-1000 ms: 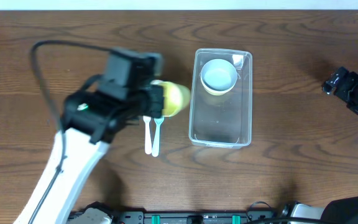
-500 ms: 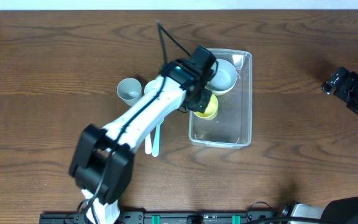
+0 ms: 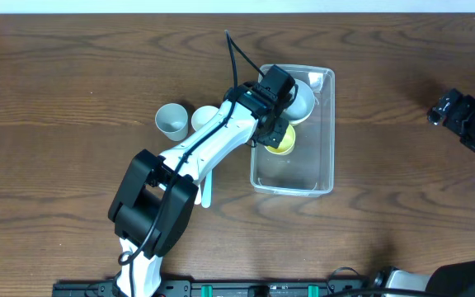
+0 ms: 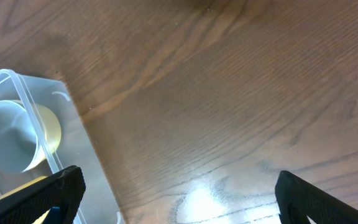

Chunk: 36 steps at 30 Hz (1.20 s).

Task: Pack container
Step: 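Carry the yellow cup into the container and release it, then grasp the light-blue cup with the left gripper and lift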

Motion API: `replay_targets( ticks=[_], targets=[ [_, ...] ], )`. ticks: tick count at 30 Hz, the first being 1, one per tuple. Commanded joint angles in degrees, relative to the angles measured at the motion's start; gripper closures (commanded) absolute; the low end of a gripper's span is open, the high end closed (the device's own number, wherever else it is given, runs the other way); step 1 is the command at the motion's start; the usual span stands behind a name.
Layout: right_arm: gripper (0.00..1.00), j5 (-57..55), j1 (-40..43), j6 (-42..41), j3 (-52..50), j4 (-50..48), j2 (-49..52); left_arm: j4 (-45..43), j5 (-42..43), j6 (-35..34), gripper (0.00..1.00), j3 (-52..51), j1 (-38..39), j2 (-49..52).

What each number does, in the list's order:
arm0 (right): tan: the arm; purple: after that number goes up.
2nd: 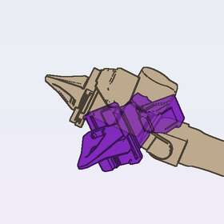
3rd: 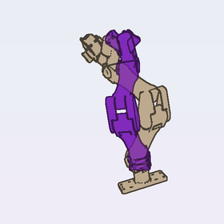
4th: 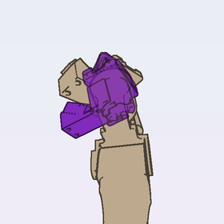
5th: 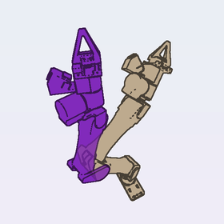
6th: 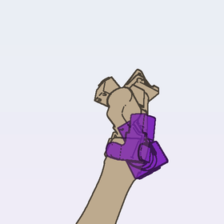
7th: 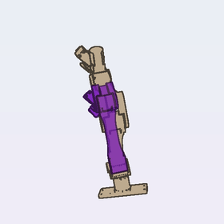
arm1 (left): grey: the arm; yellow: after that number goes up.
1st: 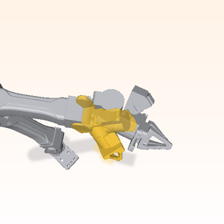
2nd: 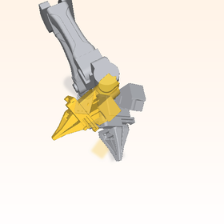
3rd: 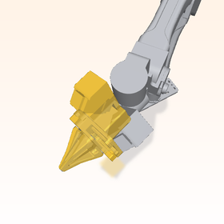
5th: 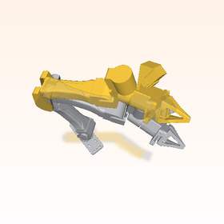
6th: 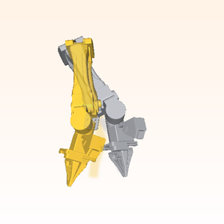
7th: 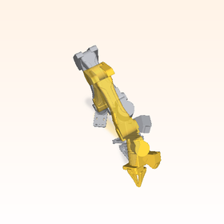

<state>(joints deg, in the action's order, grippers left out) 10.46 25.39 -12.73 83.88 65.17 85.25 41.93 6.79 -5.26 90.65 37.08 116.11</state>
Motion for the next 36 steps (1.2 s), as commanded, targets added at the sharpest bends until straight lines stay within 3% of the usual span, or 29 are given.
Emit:
replay_targets(
  ticks=[1, 3, 6, 15, 19, 22, 24, 30, 33, 36],
  targets=[
    [0.01, -0.15, 0.31, 0.81, -0.02, 0.0, 0.28, 1.38, -1.97, 1.01, 0.76, 2.69, -0.13, -0.02],
    [0.01, -0.15, 0.31, 0.81, -0.02, 0.0, 0.26, 3.54, -2.19, 1.81, 0.61, 4.33, -0.13, -0.02],
    [0.01, -0.15, 0.31, 0.81, -0.02, 0.0, 0.28, 8.33, -3.91, 2.29, 0.52, 8.7, -0.13, -0.07],
    [0.01, -0.15, 0.31, 0.81, -0.02, 0.0, 0.28, 29.86, -8.24, 2.12, 0.51, 30.29, -0.15, -1.68],
    [0.01, -0.13, 0.31, 0.81, -0.02, 0.0, 0.28, 36.09, -17.05, -0.02, 0.47, 31.23, -1.88, -4.46],
    [0.01, -0.15, 0.31, 0.81, -0.02, 0.0, 0.28, 39.23, -17.35, -1.51, 0.45, 31.04, -6.84, -4.66],
    [0.01, -0.13, 0.31, 0.81, -0.02, 0.0, 0.28, 39.67, -16.61, -3.04, 0.45, 29.55, -11.41, -4.63],
    [0.01, -0.15, 0.31, 0.81, -0.02, 0.0, 0.26, 33.7, -2.62, -2.73, 0.45, 21.4, -28.5, -4.55],
    [0.01, -0.13, 0.31, 0.81, -0.02, 0.0, 0.28, 28.2, 4.28, -0.96, 0.45, 15.43, -33.29, -4.55],
    [0.01, -0.15, 0.31, 0.81, -0.02, 0.0, 0.28, 23.3, 4.61, -0.98, 0.44, 8.94, -35.12, -4.55]
  ],
)
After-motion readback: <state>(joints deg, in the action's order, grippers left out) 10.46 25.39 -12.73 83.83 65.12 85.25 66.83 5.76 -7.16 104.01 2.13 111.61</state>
